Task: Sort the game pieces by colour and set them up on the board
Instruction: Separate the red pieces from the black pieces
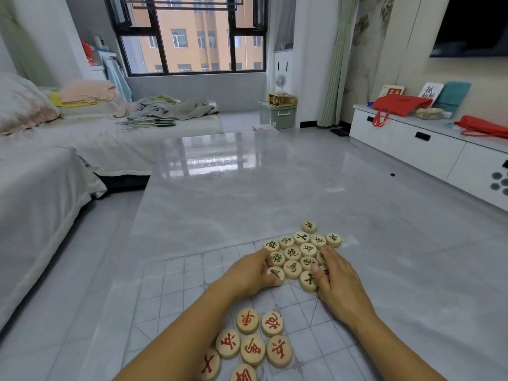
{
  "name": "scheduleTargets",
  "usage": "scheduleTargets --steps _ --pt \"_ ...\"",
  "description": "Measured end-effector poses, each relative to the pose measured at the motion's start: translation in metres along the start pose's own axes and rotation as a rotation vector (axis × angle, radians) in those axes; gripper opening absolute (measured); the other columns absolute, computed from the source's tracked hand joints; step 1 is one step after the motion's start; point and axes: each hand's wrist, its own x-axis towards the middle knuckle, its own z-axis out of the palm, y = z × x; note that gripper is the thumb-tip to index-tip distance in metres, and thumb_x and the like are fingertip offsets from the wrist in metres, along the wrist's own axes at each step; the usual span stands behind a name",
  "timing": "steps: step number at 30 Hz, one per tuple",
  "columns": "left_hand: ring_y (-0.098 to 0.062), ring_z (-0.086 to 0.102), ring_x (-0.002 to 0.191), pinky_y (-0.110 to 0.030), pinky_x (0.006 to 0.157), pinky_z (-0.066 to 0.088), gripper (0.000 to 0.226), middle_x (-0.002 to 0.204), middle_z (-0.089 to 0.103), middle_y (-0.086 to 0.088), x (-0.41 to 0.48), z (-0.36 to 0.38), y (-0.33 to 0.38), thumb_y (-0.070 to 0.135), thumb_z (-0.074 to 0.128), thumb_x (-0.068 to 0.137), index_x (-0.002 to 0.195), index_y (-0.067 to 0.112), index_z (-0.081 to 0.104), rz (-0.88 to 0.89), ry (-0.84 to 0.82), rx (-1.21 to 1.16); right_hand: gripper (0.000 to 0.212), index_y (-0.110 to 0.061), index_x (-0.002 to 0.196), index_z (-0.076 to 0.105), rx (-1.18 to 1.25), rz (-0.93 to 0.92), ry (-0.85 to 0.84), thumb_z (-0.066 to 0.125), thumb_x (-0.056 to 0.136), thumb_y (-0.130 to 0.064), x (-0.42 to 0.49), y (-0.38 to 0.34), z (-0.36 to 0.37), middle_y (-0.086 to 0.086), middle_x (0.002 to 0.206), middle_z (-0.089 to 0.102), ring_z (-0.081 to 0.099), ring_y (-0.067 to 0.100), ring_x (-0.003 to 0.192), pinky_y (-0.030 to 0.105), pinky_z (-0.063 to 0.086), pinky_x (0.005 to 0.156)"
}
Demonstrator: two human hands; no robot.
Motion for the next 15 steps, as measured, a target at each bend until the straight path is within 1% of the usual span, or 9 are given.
scheduleTargets --steps 2,4,6,8,10,11,13,14,15 --pt "-0.008 0.047 0.072 -0.026 0.068 0.041 0.034 0.078 0.05 0.009 0.002 -0.001 0.005 0.037 0.067 0.081 0.105 0.023 0.047 -0.011 -0.02 -0.064 0.058 -0.024 0.145 0.019 0.009 0.007 0.016 0.027 0.094 -0.049 0.001 0.001 0.0 -0.004 0.154 0.019 0.015 0.013 0.141 0.033 0.017 0.115" --pt "-0.011 0.055 0.083 -0.031 0.081 0.047 0.036 0.09 0.058 0.005 -0.009 -0.01 0.001 0.038 0.065 0.082 0.112 0.025 0.048 -0.017 -0.015 -0.114 0.056 -0.023 0.145 0.02 0.015 0.005 0.024 0.028 0.095 -0.047 0.002 0.003 0.001 -0.003 0.154 0.02 0.016 0.014 0.141 0.033 0.019 0.115" --pt "-0.009 0.056 0.096 -0.026 0.087 0.046 0.043 0.106 0.058 0.006 -0.034 -0.021 -0.01 0.039 0.062 0.084 0.122 0.026 0.046 -0.022 0.037 -0.065 0.055 -0.022 0.145 0.022 0.025 0.001 0.028 0.029 0.095 -0.046 0.003 0.004 0.001 -0.002 0.154 0.021 0.016 0.015 0.141 0.034 0.019 0.115" --pt "-0.005 0.052 0.105 -0.02 0.09 0.043 0.048 0.116 0.053 0.011 -0.068 -0.031 -0.029 0.041 0.06 0.085 0.128 0.029 0.042 -0.042 0.122 -0.006 0.055 -0.021 0.144 0.023 0.035 -0.002 0.027 0.029 0.095 -0.045 0.004 0.005 0.002 -0.001 0.153 0.021 0.016 0.016 0.141 0.036 0.02 0.115" --pt "-0.003 0.048 0.115 -0.02 0.097 0.039 0.056 0.126 0.049 0.013 -0.11 -0.037 -0.049 0.048 0.06 0.082 0.131 0.033 0.039 -0.1 0.156 -0.008 0.055 -0.021 0.144 0.025 0.036 -0.009 0.03 0.03 0.095 -0.046 0.004 0.006 0.003 0.001 0.153 0.022 0.016 0.017 0.141 0.037 0.021 0.115" --pt "-0.003 0.045 0.12 -0.021 0.1 0.037 0.064 0.131 0.047 0.014 -0.134 -0.038 -0.057 0.059 0.06 0.076 0.131 0.036 0.037 -0.135 0.153 -0.041 0.055 -0.02 0.143 0.026 0.037 -0.013 0.033 0.03 0.095 -0.046 0.004 0.006 0.003 0.002 0.153 0.022 0.016 0.017 0.141 0.038 0.021 0.114" --pt "0.001 0.04 0.122 -0.019 0.101 0.034 0.09 0.132 0.041 0.02 -0.18 -0.033 -0.064 0.087 0.054 0.05 0.127 0.044 0.033 -0.183 0.166 -0.111 0.055 -0.019 0.143 0.028 0.038 -0.021 0.037 0.03 0.095 -0.045 0.004 0.007 0.003 0.003 0.153 0.022 0.016 0.018 0.141 0.039 0.02 0.115" --pt "0.002 0.039 0.121 -0.018 0.101 0.033 0.096 0.13 0.038 0.024 -0.204 -0.027 -0.065 0.093 0.05 0.04 0.123 0.048 0.031 -0.2 0.188 -0.138 0.055 -0.019 0.143 0.028 0.036 -0.026 0.037 0.031 0.095 -0.045 0.004 0.008 0.003 0.003 0.153 0.022 0.015 0.018 0.141 0.039 0.02 0.115" --pt "0.003 0.039 0.121 -0.019 0.102 0.033 0.096 0.128 0.037 0.026 -0.218 -0.018 -0.07 0.093 0.051 0.035 0.12 0.053 0.03 -0.241 0.209 -0.144 0.055 -0.019 0.143 0.029 0.036 -0.03 0.035 0.031 0.094 -0.045 0.004 0.007 0.003 0.003 0.154 0.021 0.015 0.019 0.141 0.04 0.019 0.115"
